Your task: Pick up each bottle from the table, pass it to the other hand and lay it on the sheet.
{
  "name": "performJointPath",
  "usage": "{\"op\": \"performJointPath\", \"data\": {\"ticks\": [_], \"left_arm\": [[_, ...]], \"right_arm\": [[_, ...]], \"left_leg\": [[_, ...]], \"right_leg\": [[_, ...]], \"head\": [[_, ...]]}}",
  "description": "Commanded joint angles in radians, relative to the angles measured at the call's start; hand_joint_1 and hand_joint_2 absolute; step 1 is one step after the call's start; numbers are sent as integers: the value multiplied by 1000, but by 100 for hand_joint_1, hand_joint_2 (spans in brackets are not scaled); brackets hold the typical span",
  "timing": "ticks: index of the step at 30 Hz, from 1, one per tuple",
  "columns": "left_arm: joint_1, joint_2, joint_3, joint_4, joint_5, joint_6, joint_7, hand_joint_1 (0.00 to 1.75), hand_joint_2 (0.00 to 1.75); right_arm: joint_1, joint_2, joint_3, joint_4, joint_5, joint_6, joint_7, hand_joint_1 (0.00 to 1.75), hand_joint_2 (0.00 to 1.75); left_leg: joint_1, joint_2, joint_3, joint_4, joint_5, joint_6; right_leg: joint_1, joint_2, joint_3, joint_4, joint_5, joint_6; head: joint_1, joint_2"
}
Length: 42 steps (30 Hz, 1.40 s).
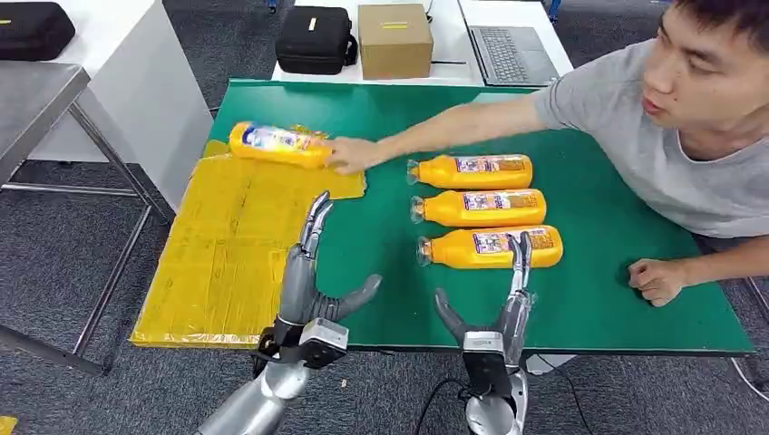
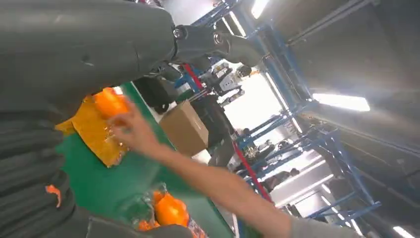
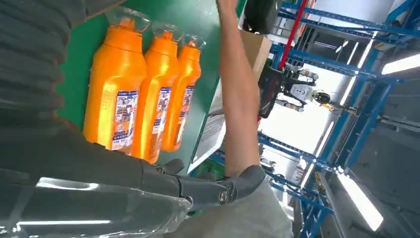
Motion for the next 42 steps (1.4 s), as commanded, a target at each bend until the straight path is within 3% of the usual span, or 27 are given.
{"op": "performJointPath", "data": {"ticks": [1,10,13,16,18,30,42], "left_arm": [[8,48,-40,-19,23,7,2,0,175],[3,44,-55,-22,36,16,2,0,175],[-17,33,-53,-7,32,-9,2,0,175],[-30,29,-61,3,49,-38,2,0,175],[-30,36,-74,0,82,-35,2,0,175],[-26,68,-105,27,131,17,2,0,175],[-29,63,-102,58,99,9,2,0,175]], "right_arm": [[-9,-19,29,0,-39,0,0,0,175],[-23,-37,24,-6,1,0,0,0,175],[-41,-51,11,1,83,0,0,0,175],[-32,-47,-82,10,353,0,0,0,175],[-37,-43,-148,23,441,0,0,0,175],[-21,-51,-108,2,97,0,0,0,175],[-17,-20,-103,-20,105,0,0,0,175]], "left_leg": [[1,2,6,-1,-3,-3],[1,1,5,-1,-2,-2],[0,1,5,0,-2,-2],[1,0,4,0,-1,-2],[0,-1,3,-1,-1,-1],[0,1,7,-1,-2,-3],[1,1,6,0,-3,-2]], "right_leg": [[1,1,5,0,-3,-2],[1,0,5,0,-2,-2],[1,0,5,0,-2,-2],[1,-1,4,0,-2,-2],[0,-2,3,-1,-1,-1],[1,-1,6,0,-3,-3],[1,0,5,0,-3,-2]], "head": [[0,0],[0,0],[0,0],[0,0],[0,0],[0,0],[0,0]]}}
